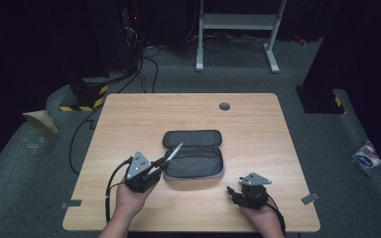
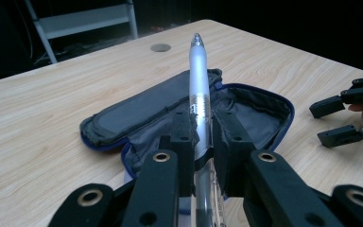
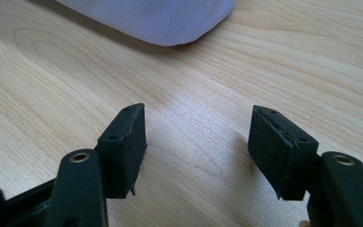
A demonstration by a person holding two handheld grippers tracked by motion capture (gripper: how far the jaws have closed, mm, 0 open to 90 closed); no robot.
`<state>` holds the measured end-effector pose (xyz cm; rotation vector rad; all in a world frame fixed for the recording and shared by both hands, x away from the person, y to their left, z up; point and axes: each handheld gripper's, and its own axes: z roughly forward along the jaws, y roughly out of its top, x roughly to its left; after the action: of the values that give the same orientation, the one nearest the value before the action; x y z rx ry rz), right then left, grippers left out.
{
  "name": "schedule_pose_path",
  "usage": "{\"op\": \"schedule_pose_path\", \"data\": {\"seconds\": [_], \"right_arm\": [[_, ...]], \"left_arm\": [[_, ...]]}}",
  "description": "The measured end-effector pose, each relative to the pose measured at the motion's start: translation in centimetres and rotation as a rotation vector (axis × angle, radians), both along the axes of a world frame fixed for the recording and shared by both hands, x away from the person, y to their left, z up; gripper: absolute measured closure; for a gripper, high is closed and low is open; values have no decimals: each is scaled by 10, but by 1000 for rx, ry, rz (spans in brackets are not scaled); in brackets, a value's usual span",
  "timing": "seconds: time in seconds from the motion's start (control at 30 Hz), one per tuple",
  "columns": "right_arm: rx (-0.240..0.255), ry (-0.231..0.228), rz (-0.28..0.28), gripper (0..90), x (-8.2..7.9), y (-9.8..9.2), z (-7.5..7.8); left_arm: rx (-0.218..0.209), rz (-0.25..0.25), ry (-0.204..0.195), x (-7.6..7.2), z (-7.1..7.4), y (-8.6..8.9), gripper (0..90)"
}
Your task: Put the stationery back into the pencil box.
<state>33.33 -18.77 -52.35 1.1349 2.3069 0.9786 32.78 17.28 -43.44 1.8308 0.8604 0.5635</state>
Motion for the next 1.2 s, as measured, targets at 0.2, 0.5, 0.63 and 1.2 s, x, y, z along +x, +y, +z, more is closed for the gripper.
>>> {"op": "schedule_pose_path", "data": {"seconds": [0.2, 0.5, 0.63, 1.2], "right_arm": [[-4, -2, 1, 369, 0, 0, 0], [-2, -1, 2, 369, 0, 0, 0], [-1, 0, 0, 369, 0, 0, 0], [-7, -4, 10, 369, -1, 0, 0]], "left_arm": [[15, -34, 26, 11, 0, -11, 791], [28, -84, 54, 28, -2, -25, 791], [26, -105, 68, 35, -3, -32, 791], [69, -166, 97, 60, -4, -66, 791]]}}
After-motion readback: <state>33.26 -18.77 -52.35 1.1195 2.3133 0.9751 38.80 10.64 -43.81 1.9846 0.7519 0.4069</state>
